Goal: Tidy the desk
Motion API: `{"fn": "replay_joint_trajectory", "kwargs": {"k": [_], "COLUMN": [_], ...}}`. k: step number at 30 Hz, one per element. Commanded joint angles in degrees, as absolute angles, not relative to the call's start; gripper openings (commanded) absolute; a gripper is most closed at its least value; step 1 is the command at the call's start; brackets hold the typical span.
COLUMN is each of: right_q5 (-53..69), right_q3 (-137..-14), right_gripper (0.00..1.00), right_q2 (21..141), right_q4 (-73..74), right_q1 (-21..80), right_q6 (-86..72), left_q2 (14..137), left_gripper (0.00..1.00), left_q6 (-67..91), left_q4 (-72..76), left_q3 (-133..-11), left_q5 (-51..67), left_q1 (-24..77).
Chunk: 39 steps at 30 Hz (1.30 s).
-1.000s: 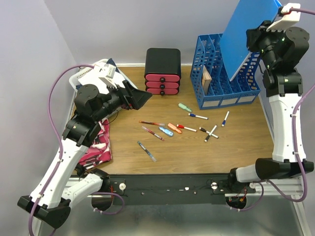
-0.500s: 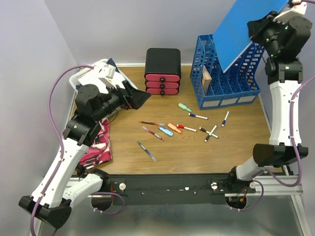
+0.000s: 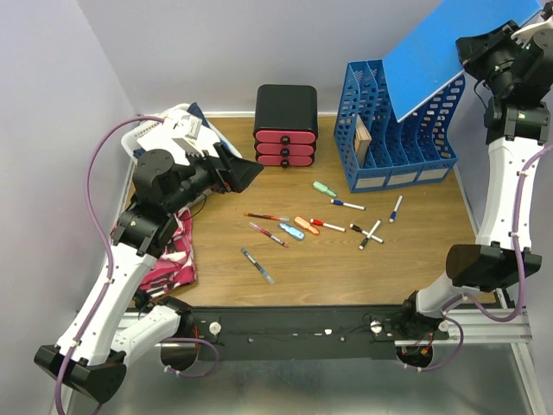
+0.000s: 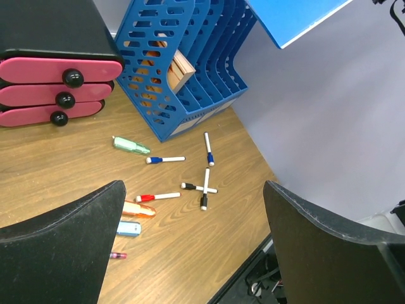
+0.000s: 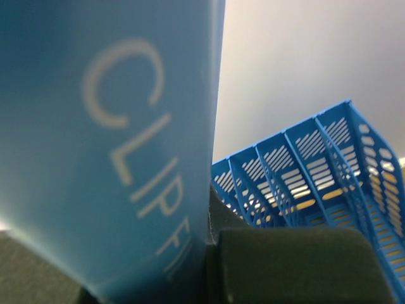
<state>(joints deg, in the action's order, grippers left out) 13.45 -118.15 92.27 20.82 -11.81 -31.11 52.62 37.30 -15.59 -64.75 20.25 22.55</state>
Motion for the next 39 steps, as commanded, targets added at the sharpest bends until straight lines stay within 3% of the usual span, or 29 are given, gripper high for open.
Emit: {"fn": "replay_joint_trajectory", "kwargs": {"k": [1, 12, 20, 28, 39], "right_q5": [19.68, 21.88, 27.68, 37.07, 42.45], "right_q3": [-117.34, -113.64, -112.85, -97.24, -84.48], "right_gripper": [0.01, 0.00, 0.01, 0.01, 0.00], "right_q2": [92.81, 93.87, 95.01, 91.06, 87.89], "right_q4": [17.31, 16.00, 14.68, 5.47, -12.73], "right_q1": [-13.79, -17.31, -17.40, -16.79, -13.19], "right_q6": [-35.94, -36.92, -26.47, -11.62, -6.51], "left_q2": [51.33, 50.36, 50.62, 50.80, 50.80], "left_gripper": [0.99, 0.99, 0.99, 0.99, 0.99], "left_q6": [37.70, 38.58, 39.46, 39.73, 40.51], "left_q4": [-13.98, -13.54, -12.48, -12.48, -12.92], "left_q3": [-63.55, -62.40, -61.87, -61.52, -61.09], "left_q5": [21.09, 20.13, 19.95, 19.78, 19.34], "left_q1": [21.97, 21.88, 21.88, 21.80, 21.80]}}
